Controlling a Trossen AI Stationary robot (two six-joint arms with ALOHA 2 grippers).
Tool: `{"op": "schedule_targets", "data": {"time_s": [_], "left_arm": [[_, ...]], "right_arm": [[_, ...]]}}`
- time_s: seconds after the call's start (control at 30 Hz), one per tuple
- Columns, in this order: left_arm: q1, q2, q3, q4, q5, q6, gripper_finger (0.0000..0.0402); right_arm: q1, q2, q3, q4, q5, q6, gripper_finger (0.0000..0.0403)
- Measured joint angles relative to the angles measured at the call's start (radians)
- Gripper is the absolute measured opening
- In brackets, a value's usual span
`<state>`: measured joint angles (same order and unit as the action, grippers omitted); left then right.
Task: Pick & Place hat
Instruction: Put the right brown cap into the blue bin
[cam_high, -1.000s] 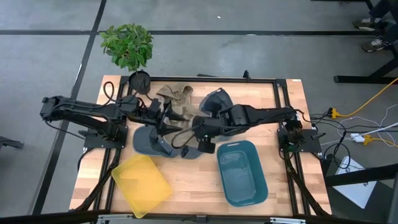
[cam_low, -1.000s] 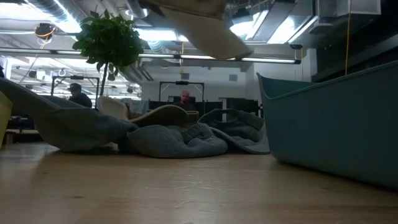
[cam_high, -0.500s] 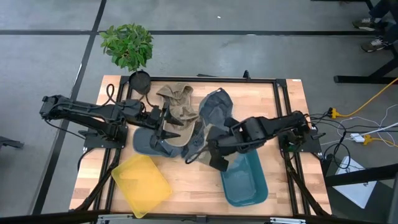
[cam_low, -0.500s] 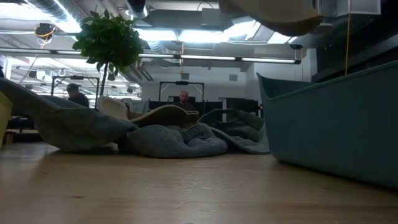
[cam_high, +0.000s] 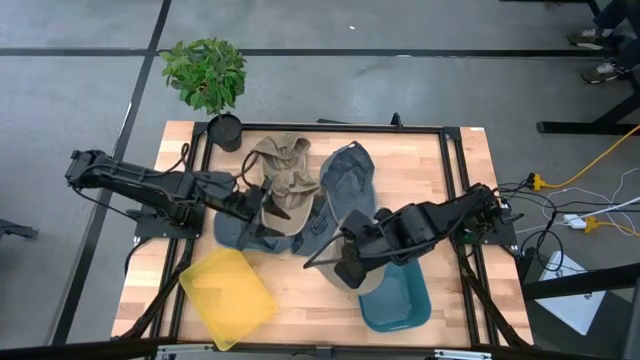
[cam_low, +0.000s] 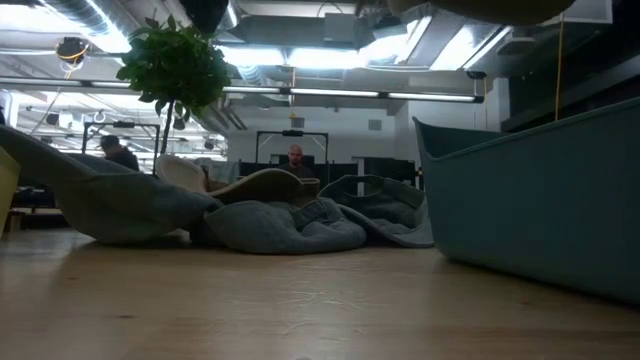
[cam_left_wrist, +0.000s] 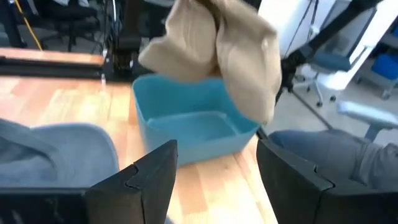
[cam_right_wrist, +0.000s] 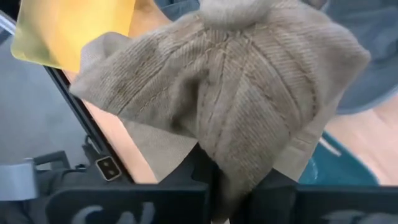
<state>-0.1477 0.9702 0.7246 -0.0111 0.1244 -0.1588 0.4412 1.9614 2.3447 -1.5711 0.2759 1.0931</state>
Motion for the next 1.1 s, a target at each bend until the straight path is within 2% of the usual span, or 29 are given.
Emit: {"op": "schedule_targets", "data": {"time_s": [0.13,0.33,0.67,0.77,1.1], "left_arm": [[-0.001,-0.006,0.000,-0.057,0.000,0.030,0.0216],[-0.001,-0.021,0.000,-0.126,0.000,0.082,0.0216],[-0.001,-0.059,0.000,-0.165,0.000,0.131,0.0216],[-0.001,-0.064,0.000,-0.173,0.000,0.137,0.0216],[-0.001,-0.066,0.000,-0.181,0.000,0.147,0.0216]], "right_arm": [[0.000,0.000,0.000,0.000,0.000,0.055,0.0016],[-0.010,-0.011,-0.001,0.000,0.000,0.050,0.0016],[-0.002,-0.144,-0.025,0.001,0.076,-0.019,0.0016],[0.008,-0.212,-0.104,0.001,0.121,0.043,0.0016],[0.051,-0.399,-0.532,0.000,0.101,0.411,0.0016]]}}
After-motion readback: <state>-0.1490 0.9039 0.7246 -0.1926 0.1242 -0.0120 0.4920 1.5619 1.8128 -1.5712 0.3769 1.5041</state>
